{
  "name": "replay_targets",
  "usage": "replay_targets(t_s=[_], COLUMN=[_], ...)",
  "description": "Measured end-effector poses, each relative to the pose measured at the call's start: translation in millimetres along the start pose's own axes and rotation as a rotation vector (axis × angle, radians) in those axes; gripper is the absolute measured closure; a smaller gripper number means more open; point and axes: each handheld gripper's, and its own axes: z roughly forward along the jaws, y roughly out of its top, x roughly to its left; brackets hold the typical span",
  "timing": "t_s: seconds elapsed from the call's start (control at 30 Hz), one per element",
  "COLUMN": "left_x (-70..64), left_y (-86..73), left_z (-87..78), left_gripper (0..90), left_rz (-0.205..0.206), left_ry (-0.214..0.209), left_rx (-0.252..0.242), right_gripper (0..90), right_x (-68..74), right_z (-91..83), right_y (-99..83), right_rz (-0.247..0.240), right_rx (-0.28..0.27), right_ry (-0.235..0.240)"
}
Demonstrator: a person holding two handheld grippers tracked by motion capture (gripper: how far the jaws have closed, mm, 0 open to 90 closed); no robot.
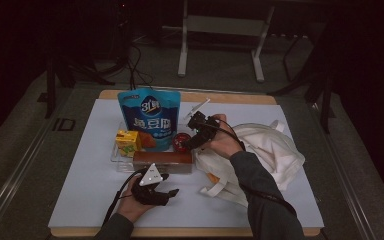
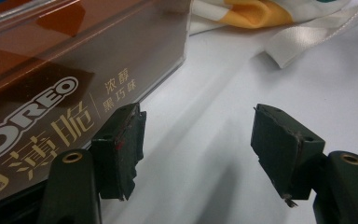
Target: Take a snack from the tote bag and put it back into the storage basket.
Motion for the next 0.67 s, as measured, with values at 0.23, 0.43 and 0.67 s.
replay_targets(t_s=[0.23,0.43,0.67], left_x=[0.0,0.0,0.5], left_y=[0.0,0.0,0.1], left_z=[0.1,0.1,0.3], left_gripper=[34.3,34.3,34.3], left_rz=[0.000,-0.001,-0.005], left_ry=[0.000,0.001,-0.001], left_rx=[0.000,0.001,0.003], right_gripper=[20.1,20.1,20.8], right_x=[0.5,1.5,-0.3], right_z=[-9.3,-14.1,-16.4], right_y=[-2.5,-5.5,-10.4], right_rz=[-0.016,-0.031,-0.031], right_rx=[-0.004,-0.006,-0.007], right_ry=[0.000,-0.003,0.000])
